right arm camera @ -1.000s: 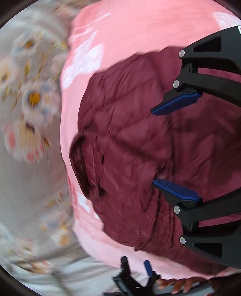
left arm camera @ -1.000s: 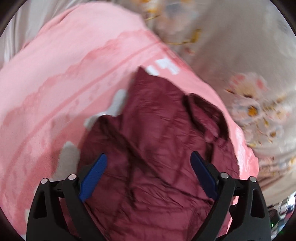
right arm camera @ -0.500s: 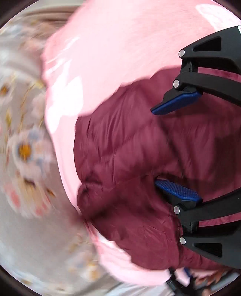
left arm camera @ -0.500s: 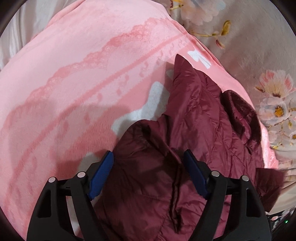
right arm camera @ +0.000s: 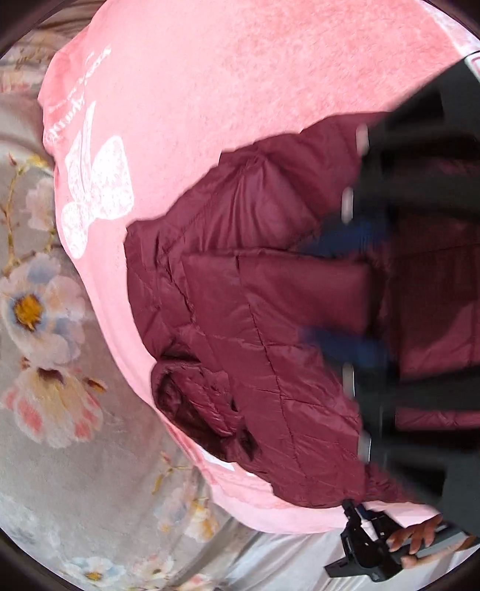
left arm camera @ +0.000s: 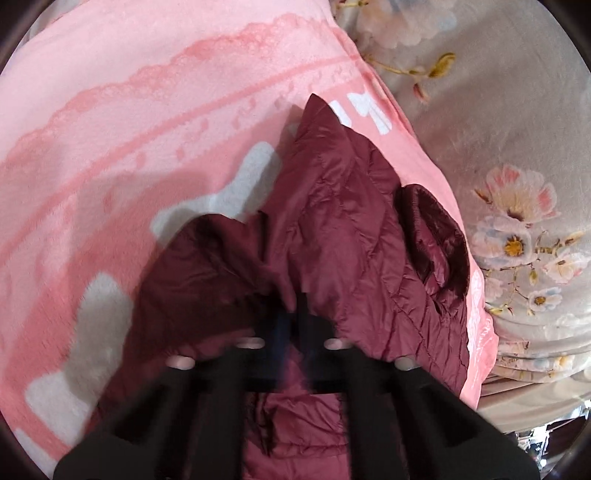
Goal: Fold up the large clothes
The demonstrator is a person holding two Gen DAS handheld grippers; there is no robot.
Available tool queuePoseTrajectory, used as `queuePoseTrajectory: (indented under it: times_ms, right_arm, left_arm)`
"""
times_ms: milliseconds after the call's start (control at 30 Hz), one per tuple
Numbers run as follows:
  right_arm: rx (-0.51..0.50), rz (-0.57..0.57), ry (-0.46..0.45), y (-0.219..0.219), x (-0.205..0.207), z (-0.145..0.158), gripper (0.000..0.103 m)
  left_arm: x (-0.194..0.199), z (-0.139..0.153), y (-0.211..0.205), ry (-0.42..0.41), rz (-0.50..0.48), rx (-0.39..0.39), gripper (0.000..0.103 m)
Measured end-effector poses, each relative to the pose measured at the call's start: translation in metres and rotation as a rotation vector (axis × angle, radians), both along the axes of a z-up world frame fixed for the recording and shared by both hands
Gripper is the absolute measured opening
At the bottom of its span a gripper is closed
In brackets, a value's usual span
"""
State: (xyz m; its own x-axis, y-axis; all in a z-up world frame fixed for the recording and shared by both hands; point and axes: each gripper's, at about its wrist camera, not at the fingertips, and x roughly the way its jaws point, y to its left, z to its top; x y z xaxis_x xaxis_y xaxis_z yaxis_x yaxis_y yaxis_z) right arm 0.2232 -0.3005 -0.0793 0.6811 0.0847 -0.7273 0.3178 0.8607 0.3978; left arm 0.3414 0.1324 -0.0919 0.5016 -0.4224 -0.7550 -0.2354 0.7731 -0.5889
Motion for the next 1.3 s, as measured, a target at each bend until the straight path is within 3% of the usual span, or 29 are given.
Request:
queuePoseTrajectory:
  times_ms: [67,133,200,300,367,467,700,800,867,900,933,1000,1067,1167,1233,1300]
  right_arm:
    - [-0.041,0.052,-0.063,0.012,-0.001,0.023,0.004]
    - [-0.126,0.110,-0.196,0.032,-0.014,0.062,0.004]
    - [-0.157,0.156,-0.282,0.043,-0.026,0.080,0.003]
    - [-0.242,0.153,-0.189,0.046,-0.015,0.055,0.003]
    - [-0.191,0.135,-0.067,0.035,0.002,0.014,0.003]
    - [-0.161,0.127,0.004,0.031,0.008,-0.020,0.003]
    - [-0.139,0.130,0.022,0.028,0.018,-0.032,0.003]
    - [-0.123,0.126,0.019,0.025,0.012,-0.029,0.006]
    - [-0.115,0.097,0.012,0.016,-0.005,-0.022,0.015]
    - [-0.121,0.072,0.006,0.012,-0.015,-0.016,0.024]
    - [-0.138,0.049,-0.003,0.010,-0.023,-0.009,0.028]
    - [-0.200,0.017,-0.044,0.009,-0.036,0.012,0.034]
    - [-0.225,0.039,-0.081,0.018,-0.036,0.034,0.034]
    - [-0.215,0.119,-0.128,0.043,-0.016,0.057,0.034]
    - [-0.241,0.176,-0.130,0.067,0.009,0.060,0.034]
    - [-0.254,0.215,-0.106,0.084,0.029,0.054,0.034]
  left_arm:
    - [-0.006,0.013,0.006,-0.049,0.009,0.027,0.000]
    - [-0.017,0.033,0.012,-0.118,0.010,0.049,0.000]
    - [-0.032,0.054,0.017,-0.194,0.006,0.089,0.000]
    - [-0.041,0.048,0.022,-0.192,0.011,0.160,0.000]
    - [-0.037,0.027,0.022,-0.136,0.000,0.182,0.000]
    - [-0.033,-0.005,0.016,-0.065,-0.011,0.206,0.000]
    - [-0.032,-0.014,0.002,-0.078,-0.041,0.304,0.000]
    - [-0.034,-0.008,-0.007,-0.082,-0.062,0.387,0.003]
    - [-0.040,-0.003,-0.006,-0.066,-0.075,0.414,0.007]
    - [-0.045,0.003,-0.006,-0.058,-0.083,0.440,0.022]
    - [-0.051,0.009,-0.005,-0.058,-0.089,0.468,0.046]
    - [-0.064,0.031,-0.005,-0.102,-0.072,0.560,0.063]
    - [-0.070,0.056,-0.014,-0.167,-0.068,0.639,0.063]
    - [-0.063,0.093,-0.051,-0.278,-0.124,0.657,0.066]
    - [-0.048,0.097,-0.078,-0.308,-0.187,0.660,0.074]
    - [-0.029,0.085,-0.102,-0.278,-0.221,0.680,0.074]
